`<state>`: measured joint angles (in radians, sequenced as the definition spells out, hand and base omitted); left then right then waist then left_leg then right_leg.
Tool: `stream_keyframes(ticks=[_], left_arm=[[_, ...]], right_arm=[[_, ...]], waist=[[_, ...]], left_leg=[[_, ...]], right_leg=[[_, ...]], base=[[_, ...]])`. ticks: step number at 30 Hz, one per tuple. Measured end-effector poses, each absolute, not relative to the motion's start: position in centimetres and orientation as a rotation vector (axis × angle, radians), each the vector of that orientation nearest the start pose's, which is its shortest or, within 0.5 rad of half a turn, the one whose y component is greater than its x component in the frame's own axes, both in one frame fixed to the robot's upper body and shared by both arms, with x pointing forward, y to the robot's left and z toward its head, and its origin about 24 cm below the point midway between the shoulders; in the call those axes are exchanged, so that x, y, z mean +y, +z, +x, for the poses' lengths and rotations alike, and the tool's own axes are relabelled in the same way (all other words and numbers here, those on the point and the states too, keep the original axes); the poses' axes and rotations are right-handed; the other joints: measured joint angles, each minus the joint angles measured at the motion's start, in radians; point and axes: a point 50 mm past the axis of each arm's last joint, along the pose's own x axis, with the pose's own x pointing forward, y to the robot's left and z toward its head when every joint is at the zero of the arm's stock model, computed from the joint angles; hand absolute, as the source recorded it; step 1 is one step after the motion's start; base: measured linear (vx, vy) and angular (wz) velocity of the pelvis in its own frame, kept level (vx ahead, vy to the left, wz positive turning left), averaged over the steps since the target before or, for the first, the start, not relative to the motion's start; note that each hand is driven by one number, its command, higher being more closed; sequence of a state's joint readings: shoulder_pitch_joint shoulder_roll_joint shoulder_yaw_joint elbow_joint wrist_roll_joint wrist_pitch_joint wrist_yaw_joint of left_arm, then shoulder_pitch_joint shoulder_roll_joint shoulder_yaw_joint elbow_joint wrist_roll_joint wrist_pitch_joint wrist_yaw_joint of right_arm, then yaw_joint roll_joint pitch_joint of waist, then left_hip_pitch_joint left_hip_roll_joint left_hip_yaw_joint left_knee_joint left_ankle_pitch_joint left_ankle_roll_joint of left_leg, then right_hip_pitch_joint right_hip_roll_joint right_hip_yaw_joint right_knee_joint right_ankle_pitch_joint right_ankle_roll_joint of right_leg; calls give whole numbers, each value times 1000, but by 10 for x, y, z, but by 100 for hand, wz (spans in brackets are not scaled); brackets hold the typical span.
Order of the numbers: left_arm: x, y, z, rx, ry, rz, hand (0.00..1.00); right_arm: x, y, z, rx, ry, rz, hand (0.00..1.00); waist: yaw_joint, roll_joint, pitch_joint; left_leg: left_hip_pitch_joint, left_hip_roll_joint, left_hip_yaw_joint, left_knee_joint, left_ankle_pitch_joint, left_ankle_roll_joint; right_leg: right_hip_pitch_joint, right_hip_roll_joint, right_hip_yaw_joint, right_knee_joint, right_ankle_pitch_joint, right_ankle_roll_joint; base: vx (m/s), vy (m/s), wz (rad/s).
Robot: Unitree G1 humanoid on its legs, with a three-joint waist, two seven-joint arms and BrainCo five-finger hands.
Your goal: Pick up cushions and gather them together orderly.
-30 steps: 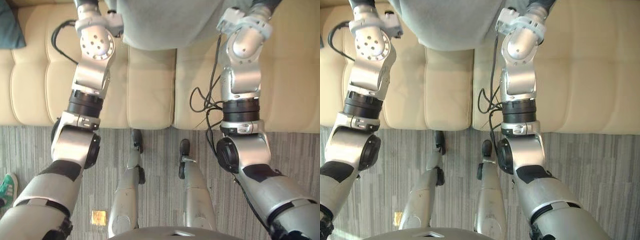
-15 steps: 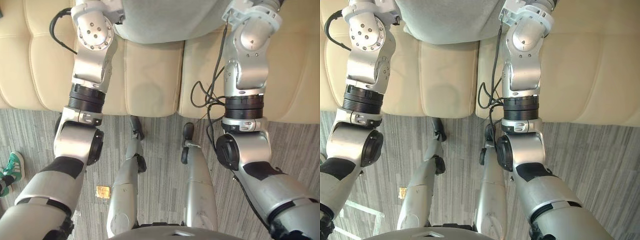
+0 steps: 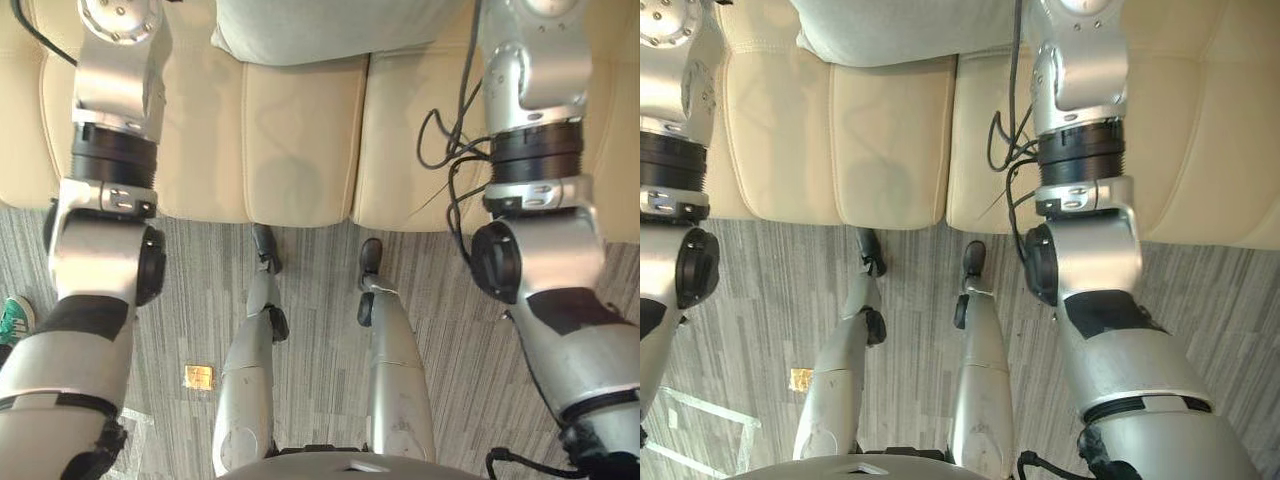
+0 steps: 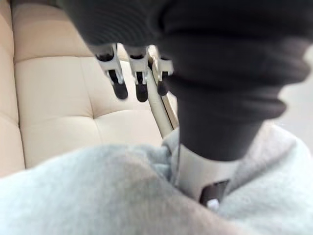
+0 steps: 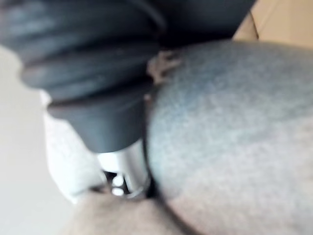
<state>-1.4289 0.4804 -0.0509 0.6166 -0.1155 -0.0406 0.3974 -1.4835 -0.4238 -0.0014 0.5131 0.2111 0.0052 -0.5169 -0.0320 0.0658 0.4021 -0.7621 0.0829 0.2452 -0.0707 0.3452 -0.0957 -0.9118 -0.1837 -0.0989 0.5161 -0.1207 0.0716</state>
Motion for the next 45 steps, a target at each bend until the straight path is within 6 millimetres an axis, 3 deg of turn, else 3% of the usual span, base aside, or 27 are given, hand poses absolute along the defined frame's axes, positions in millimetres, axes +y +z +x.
stream_keyframes(ticks=[5, 8, 13, 16, 19, 21, 23, 25, 27, 28, 30, 32, 33, 34, 36, 38, 41, 42, 45], left_arm=[[184, 428, 356, -889, 345, 212, 0], [186, 425, 361, -858, 330, 223, 0], [211, 426, 356, -848, 388, 218, 0], [231, 406, 361, -790, 430, 198, 0], [268, 366, 356, -729, 493, 171, 0], [282, 350, 349, -720, 516, 156, 0], [298, 322, 342, -683, 550, 158, 0], [311, 274, 330, -609, 580, 158, 0], [315, 242, 319, -560, 594, 137, 0], [315, 211, 306, -517, 607, 104, 0], [308, 164, 293, -412, 611, 57, 0], [291, 106, 274, -258, 621, -36, 0], [278, 66, 256, -132, 617, -91, 0], [274, 54, 249, -91, 618, -102, 0], [258, 5, 212, 95, 610, -155, 0], [255, -18, 193, 191, 621, -172, 0], [243, -64, 159, 413, 617, -194, 0], [232, -89, 140, 546, 603, -213, 0], [216, -116, 122, 712, 582, -226, 0]], right_arm=[[-172, 455, 336, -956, -323, 33, 0], [-186, 452, 343, -899, -328, 17, 0], [-209, 458, 335, -907, -356, 54, 0], [-235, 445, 335, -884, -417, 72, 0], [-271, 417, 326, -877, -489, 82, 0], [-287, 402, 320, -876, -524, 99, 0], [-306, 373, 315, -848, -567, 101, 0], [-326, 318, 305, -771, -610, 91, 0], [-332, 281, 297, -707, -640, 100, 0], [-331, 250, 287, -659, -656, 96, 0], [-324, 213, 276, -587, -667, 73, 0], [-308, 163, 261, -478, -669, 119, 0], [-295, 128, 250, -373, -656, 147, 0], [-291, 115, 245, -329, -653, 155, 0], [-270, 59, 218, -117, -626, 123, 0], [-261, 35, 202, -15, -606, 99, 0], [-236, -17, 190, 223, -509, 55, 0], [-223, -45, 181, 352, -453, 47, 0], [-208, -73, 169, 491, -415, 62, 0]], waist=[[0, 0, 0], [-2, 0, 0], [-4, 0, 0], [-8, 0, 0], [-12, 0, 0], [-13, 0, 0], [-7, 0, 0], [-4, -1, 0], [-4, -4, -2], [-8, -4, -3], [-13, -6, -9], [-17, -21, -27], [-17, -33, -48], [-17, -39, -55], [-13, -54, -119], [-10, -54, -156], [8, -66, -206], [10, -65, -252], [11, -66, -284]], left_leg=[[8, 2, -4, -1, 3, 3], [36, 8, -7, -2, 11, 14], [59, 15, -9, -2, 12, 14], [71, 14, -10, -3, 12, 14], [84, 14, -10, -4, 11, 13], [87, 15, -12, -6, 1, 10], [97, 14, -6, -6, -21, 20], [126, 12, -2, -6, -26, 27], [148, 13, -2, -6, -29, 29], [169, 15, -3, -6, -31, 30], [198, 17, -4, -6, -38, 33], [240, 23, -2, -6, -60, 35], [275, 28, 1, -6, -78, 40], [290, 30, 2, -5, -82, 37], [349, 38, 4, 17, -114, 35], [382, 42, 5, 23, -128, 37], [501, 54, 43, 27, -164, 25], [534, 60, 57, 28, -176, 15], [578, 65, 61, 26, -185, 10]], right_leg=[[14, 0, -11, 0, 2, -2], [57, 6, -27, -9, 2, -2], [82, 13, -28, -15, 2, -3], [95, 13, -28, -18, 4, -6], [112, 14, -28, -31, 8, -7], [113, 14, -27, -32, 9, -7], [116, 15, -18, -28, 9, -6], [143, 15, -16, -30, 9, -5], [166, 17, -19, -34, 8, -5], [194, 22, -21, -49, 8, -5], [228, 28, -23, -60, 4, -3], [270, 33, -25, -69, -5, -4], [309, 37, -26, -82, -11, -5], [324, 38, -27, -85, -15, -5], [411, 48, -36, -121, -28, -16], [454, 52, -40, -143, -27, -16], [576, 73, -13, -208, -16, -13], [618, 82, 1, -248, -2, -12], [675, 87, 6, -296, 13, -11]], base=[[12, -51, 4], [16, -55, 7], [13, -71, -2], [-4, -56, -2], [-1, -54, -3], [2, -37, -5], [10, -33, -9], [32, -28, -4], [50, -46, -5], [62, -68, -8], [42, -70, -6], [16, -98, -8], [12, -80, -5], [39, -97, -4], [76, -90, -2], [88, -54, -7], [99, -49, -38], [92, -7, -35], [76, 13, -18]])
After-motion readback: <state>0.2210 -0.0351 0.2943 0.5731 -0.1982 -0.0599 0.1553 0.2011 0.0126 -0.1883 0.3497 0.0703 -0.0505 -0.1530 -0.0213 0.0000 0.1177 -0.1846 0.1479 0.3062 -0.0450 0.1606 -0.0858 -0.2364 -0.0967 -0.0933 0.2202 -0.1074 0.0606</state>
